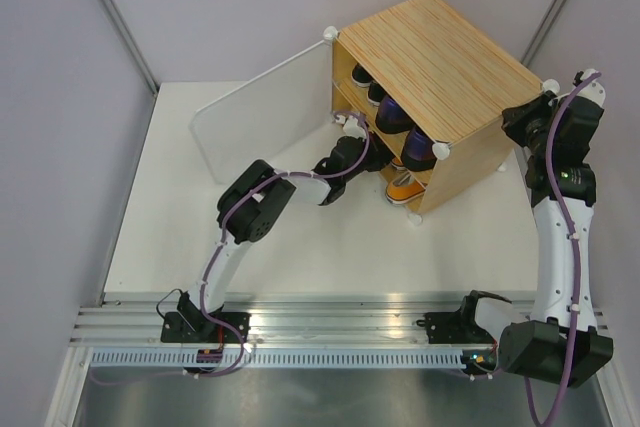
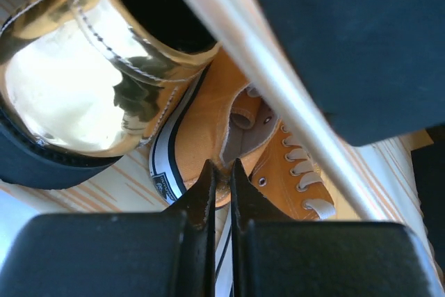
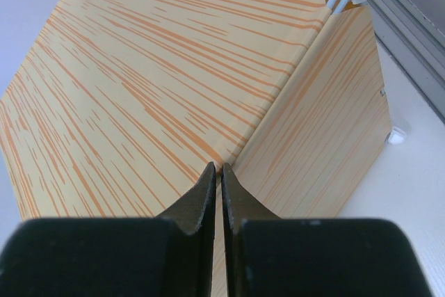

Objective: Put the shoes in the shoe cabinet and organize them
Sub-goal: Adjust the shoe in the shoe cabinet.

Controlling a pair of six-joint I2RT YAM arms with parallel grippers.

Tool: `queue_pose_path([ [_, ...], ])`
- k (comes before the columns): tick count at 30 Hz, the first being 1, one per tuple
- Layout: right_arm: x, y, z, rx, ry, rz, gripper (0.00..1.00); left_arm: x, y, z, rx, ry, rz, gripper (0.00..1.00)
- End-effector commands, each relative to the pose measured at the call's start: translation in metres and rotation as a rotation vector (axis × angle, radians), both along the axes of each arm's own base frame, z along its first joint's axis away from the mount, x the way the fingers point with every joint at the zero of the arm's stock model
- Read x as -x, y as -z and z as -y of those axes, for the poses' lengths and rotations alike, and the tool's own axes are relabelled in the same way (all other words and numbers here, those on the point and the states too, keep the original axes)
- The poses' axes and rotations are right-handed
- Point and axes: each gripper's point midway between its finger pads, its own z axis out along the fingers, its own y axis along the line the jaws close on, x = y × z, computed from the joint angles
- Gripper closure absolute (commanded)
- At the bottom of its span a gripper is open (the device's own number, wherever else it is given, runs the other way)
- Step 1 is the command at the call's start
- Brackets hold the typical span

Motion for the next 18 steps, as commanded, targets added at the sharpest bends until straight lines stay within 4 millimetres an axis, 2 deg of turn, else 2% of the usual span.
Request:
queue_pose_path([
  [1, 0.000, 0.013, -0.017, -0.027, -0.071, -0.032, 0.92, -0.007, -0.073, -0.007, 0.039, -0.026, 0.176, 0.98],
  [5, 0.000, 0.012, -0.018, -0.027, -0.072, -0.032, 0.92, -0.007, -0.099, -0.010, 0.048, -0.028, 0.230, 0.98],
  [10, -0.001, 0.014, -0.017, -0.026, -0.071, -0.035, 0.92, -0.006, -0.115, -0.019, 0.039, -0.059, 0.275, 0.98],
  [15, -0.002, 0.014, -0.017, -0.026, -0.071, -0.037, 0.92, -0.001, -0.112, -0.027, 0.013, -0.072, 0.285, 0.98],
  [18, -0.002, 0.014, -0.017, -0.028, -0.071, -0.037, 0.92, -0.002, -0.100, -0.029, -0.002, -0.065, 0.266, 0.98],
])
